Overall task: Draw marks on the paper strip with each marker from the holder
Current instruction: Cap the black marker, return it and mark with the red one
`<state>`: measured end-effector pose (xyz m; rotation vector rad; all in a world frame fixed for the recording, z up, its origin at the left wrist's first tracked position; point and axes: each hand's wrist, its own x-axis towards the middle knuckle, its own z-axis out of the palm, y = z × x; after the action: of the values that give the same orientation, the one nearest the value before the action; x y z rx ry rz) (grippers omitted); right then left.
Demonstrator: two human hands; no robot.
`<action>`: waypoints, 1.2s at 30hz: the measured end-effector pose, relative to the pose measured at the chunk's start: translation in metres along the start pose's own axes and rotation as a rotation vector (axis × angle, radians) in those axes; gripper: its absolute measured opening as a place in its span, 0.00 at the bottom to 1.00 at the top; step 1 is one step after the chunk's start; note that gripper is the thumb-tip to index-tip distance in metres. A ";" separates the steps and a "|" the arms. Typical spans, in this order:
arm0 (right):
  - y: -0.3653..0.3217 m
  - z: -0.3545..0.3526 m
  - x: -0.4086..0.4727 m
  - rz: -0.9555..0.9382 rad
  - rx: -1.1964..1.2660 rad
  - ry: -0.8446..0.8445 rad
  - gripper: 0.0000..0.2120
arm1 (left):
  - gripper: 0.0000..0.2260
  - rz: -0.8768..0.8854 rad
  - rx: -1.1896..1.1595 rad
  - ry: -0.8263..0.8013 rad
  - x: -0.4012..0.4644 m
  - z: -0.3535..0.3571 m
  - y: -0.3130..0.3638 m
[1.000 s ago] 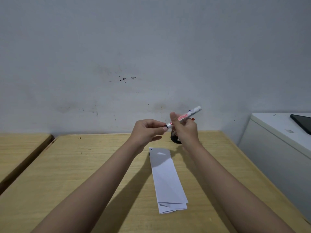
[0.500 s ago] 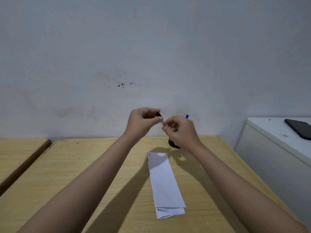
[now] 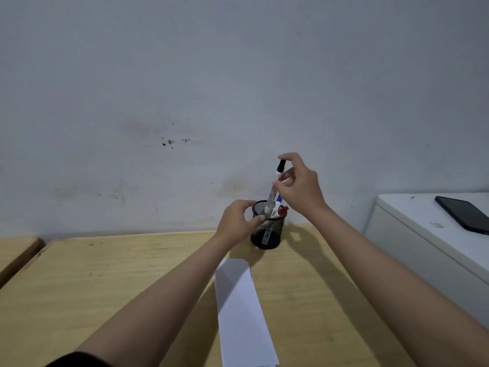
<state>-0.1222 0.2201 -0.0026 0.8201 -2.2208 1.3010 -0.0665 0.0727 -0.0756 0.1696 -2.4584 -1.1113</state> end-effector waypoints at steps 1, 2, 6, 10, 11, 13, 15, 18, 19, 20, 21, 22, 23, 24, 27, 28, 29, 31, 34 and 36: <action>0.004 0.004 0.003 0.008 -0.004 -0.011 0.18 | 0.23 0.008 0.027 -0.002 0.004 0.004 -0.001; 0.009 0.008 0.007 0.025 -0.001 -0.020 0.17 | 0.23 0.007 0.046 -0.002 0.008 0.008 -0.002; 0.027 0.023 0.016 0.106 -0.044 -0.095 0.11 | 0.21 -0.019 0.050 0.031 0.019 0.018 -0.008; 0.042 0.033 0.013 0.181 -0.083 -0.235 0.11 | 0.22 -0.054 -0.040 0.051 0.022 0.018 -0.013; 0.045 0.034 0.011 0.176 -0.099 -0.257 0.12 | 0.22 -0.052 -0.047 0.053 0.022 0.018 -0.014; 0.048 0.036 0.010 0.151 -0.125 -0.285 0.13 | 0.21 -0.048 -0.055 0.060 0.022 0.018 -0.016; 0.047 0.032 0.011 0.112 -0.175 -0.309 0.18 | 0.21 -0.046 -0.061 0.065 0.021 0.019 -0.017; 0.047 0.016 0.010 0.101 -0.229 -0.327 0.26 | 0.22 -0.047 -0.055 0.062 0.021 0.019 -0.017; 0.047 0.011 0.008 0.105 -0.239 -0.339 0.25 | 0.22 -0.048 -0.057 0.062 0.021 0.019 -0.017; 0.049 0.006 0.006 0.108 -0.252 -0.356 0.22 | 0.22 -0.049 -0.059 0.063 0.020 0.019 -0.016; 0.050 0.003 0.003 0.118 -0.261 -0.372 0.19 | 0.22 -0.047 -0.060 0.064 0.020 0.019 -0.016; 0.051 0.002 0.000 0.137 -0.260 -0.382 0.17 | 0.21 -0.046 -0.057 0.065 0.020 0.019 -0.015; 0.053 0.002 -0.003 0.155 -0.250 -0.385 0.14 | 0.21 -0.046 -0.053 0.065 0.020 0.019 -0.015; 0.055 0.004 -0.004 0.168 -0.239 -0.383 0.11 | 0.21 -0.046 -0.051 0.065 0.019 0.018 -0.014; 0.056 0.010 -0.007 0.169 -0.218 -0.349 0.04 | 0.19 -0.043 -0.052 0.069 0.018 0.018 -0.013; 0.054 0.011 -0.007 0.165 -0.205 -0.320 0.02 | 0.19 -0.043 -0.048 0.068 0.018 0.018 -0.013; 0.052 0.011 -0.007 0.163 -0.187 -0.279 0.02 | 0.20 -0.044 -0.044 0.066 0.017 0.018 -0.012; 0.046 0.007 -0.005 0.155 -0.136 -0.186 0.02 | 0.21 -0.044 -0.029 0.056 0.015 0.017 -0.010; 0.033 -0.009 0.003 0.131 -0.085 -0.083 0.03 | 0.22 -0.046 -0.018 0.028 0.011 0.017 -0.007; 0.024 -0.022 0.006 0.110 -0.063 -0.022 0.03 | 0.22 -0.061 -0.036 0.028 0.008 0.016 -0.003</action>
<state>-0.1411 0.2472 -0.0035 0.7007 -2.3406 1.2702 -0.0805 0.0793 -0.0840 0.2486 -2.4217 -1.1696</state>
